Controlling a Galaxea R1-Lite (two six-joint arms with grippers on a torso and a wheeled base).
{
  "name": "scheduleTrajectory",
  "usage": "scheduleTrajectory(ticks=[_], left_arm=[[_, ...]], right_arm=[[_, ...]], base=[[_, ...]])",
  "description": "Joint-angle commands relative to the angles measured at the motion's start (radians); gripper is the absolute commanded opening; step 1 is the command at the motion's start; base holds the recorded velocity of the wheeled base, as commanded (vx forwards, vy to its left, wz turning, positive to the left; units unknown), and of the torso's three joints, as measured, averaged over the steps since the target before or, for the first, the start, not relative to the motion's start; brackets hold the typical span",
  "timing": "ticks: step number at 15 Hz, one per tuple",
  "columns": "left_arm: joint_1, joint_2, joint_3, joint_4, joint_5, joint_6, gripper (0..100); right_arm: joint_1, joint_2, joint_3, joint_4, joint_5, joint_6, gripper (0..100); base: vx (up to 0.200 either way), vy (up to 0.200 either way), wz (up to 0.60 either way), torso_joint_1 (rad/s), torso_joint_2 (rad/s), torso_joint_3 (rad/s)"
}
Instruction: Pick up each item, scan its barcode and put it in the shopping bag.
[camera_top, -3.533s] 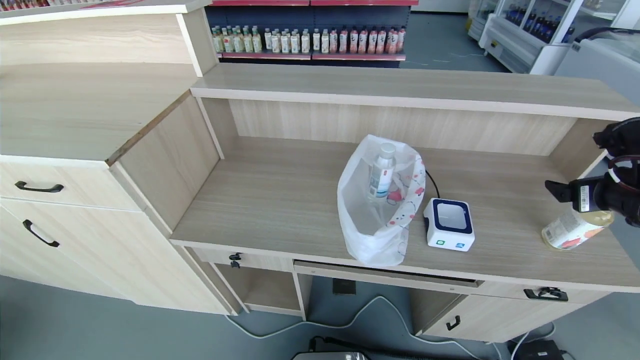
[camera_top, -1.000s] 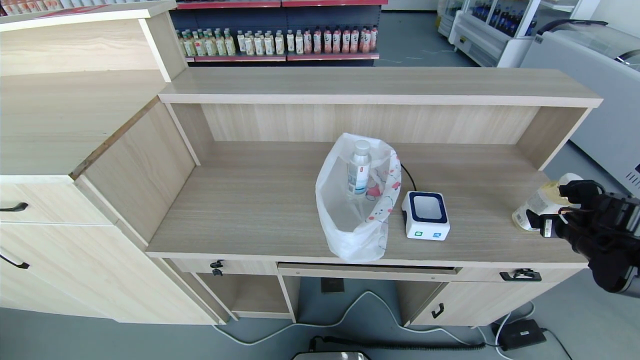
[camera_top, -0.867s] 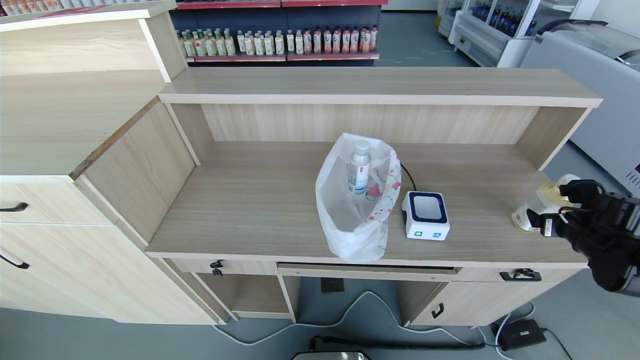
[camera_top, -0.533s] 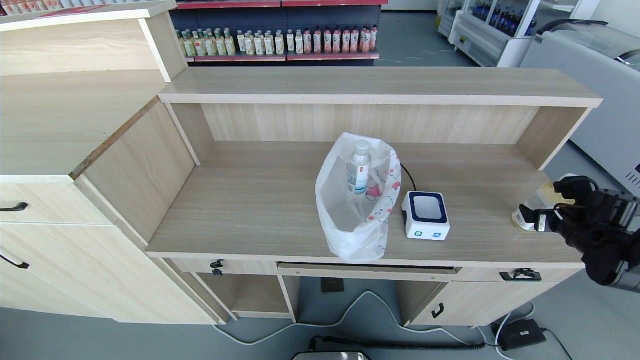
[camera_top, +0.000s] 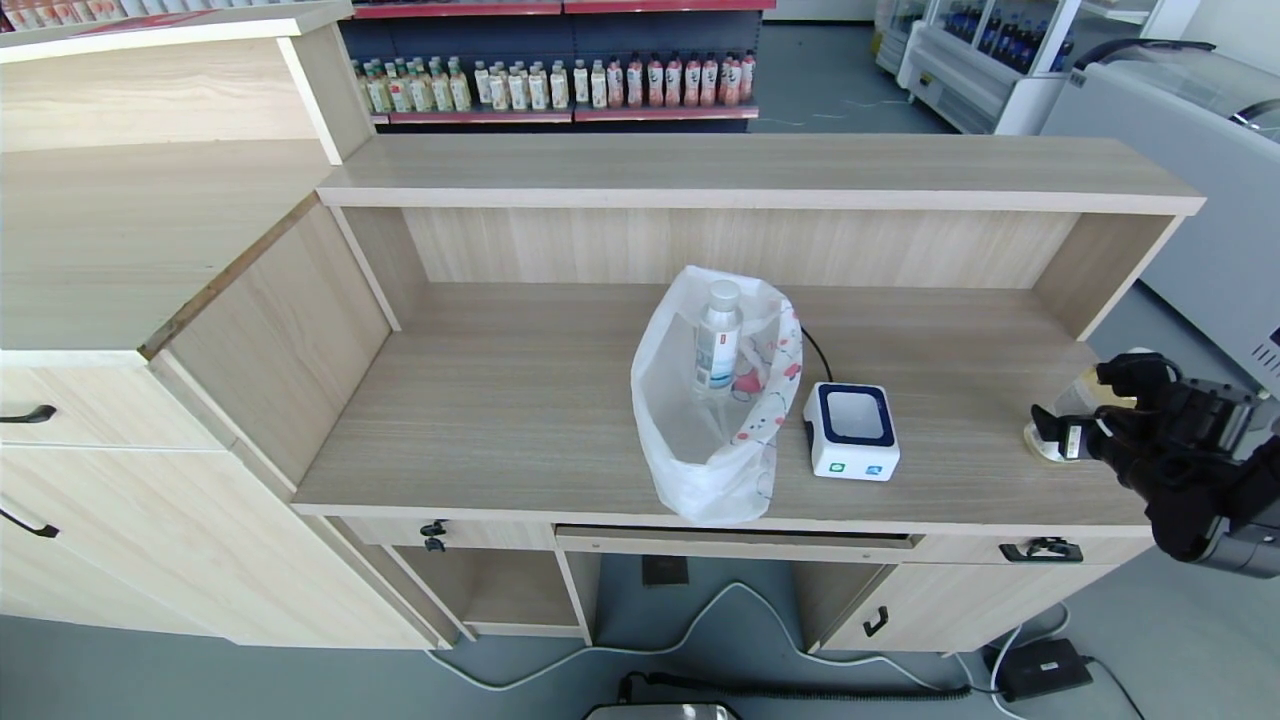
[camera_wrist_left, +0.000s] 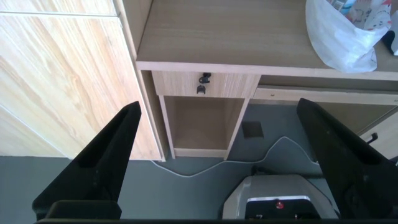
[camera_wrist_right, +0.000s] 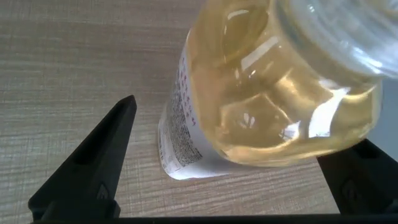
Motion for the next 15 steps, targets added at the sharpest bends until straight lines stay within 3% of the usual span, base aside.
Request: scheduleTrajectory(ticks=[1,8,9,15], left_arm=[[0.000,0.000,0.000,0.000,0.000,0.000,100],[-0.002,0.000,0.000,0.000,0.000,0.000,100],[-0.002,0.000,0.000,0.000,0.000,0.000,100],[0.000,0.000,0.000,0.000,0.000,0.000,100]], right_arm=[[0.001,0.039,-0.058,0.019,0.004,0.005,100],[0.001,0.092,-0.146,0.062,0.042,0.008,100],[0.001,0.092,-0.149,0.062,0.045,0.008,0],[0.001,0.086,-0.210,0.050,0.045,0.005,0]], base=[[0.000,0.000,0.00,0.000,0.00,0.000],[0.000,0.000,0.00,0.000,0.00,0.000],[0.000,0.000,0.00,0.000,0.00,0.000],[0.000,0.000,0.00,0.000,0.00,0.000]])
